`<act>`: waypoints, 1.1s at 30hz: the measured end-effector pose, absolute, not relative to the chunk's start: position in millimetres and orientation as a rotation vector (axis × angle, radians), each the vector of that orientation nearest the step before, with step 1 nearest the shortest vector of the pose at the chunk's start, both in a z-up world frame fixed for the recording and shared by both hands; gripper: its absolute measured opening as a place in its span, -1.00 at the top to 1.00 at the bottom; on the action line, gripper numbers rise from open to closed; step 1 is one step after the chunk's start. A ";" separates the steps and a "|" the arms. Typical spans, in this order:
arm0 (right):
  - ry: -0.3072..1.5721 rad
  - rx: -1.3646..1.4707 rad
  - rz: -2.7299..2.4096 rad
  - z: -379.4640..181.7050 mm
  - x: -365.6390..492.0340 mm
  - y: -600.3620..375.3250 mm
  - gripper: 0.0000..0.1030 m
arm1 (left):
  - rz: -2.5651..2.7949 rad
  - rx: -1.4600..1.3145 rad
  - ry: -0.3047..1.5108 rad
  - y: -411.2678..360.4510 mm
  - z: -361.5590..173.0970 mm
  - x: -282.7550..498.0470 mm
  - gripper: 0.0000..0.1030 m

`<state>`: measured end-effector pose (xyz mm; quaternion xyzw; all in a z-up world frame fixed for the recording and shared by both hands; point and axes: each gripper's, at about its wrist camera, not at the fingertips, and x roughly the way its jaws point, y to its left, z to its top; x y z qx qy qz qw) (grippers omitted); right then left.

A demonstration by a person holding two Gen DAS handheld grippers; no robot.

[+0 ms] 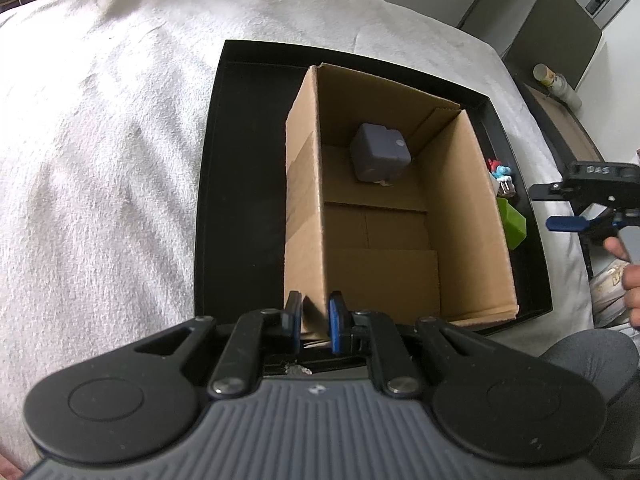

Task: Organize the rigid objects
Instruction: 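Grasp the green cube with the right gripper and lift it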

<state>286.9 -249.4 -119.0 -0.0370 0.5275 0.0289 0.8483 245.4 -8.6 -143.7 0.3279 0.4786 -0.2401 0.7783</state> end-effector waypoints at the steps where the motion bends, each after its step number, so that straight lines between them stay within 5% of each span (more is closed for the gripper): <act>1: 1.115 -0.081 0.058 -122.0 288.1 -248.8 -0.18 | -0.519 0.708 1.036 -8.5 -143.7 245.7 0.75; 4: 1.120 -0.097 0.033 -130.9 292.2 -248.3 -0.41 | -0.517 0.710 1.037 -8.6 -144.0 246.3 0.75; 11: 1.130 -0.133 0.026 -147.7 297.3 -247.3 -0.44 | -0.517 0.715 1.038 -9.0 -145.3 246.7 0.75; 12: 1.135 -0.138 0.019 -151.4 298.5 -248.4 -0.43 | -0.517 0.715 1.038 -9.0 -145.3 246.7 0.75; 15: 1.165 -0.205 0.045 -163.6 303.1 -246.6 0.04 | -0.520 0.714 1.041 -9.2 -145.3 247.0 0.75; 33: 1.035 -0.272 0.211 -99.9 274.7 -201.2 0.05 | -0.531 0.701 1.044 -7.2 -143.0 246.7 0.75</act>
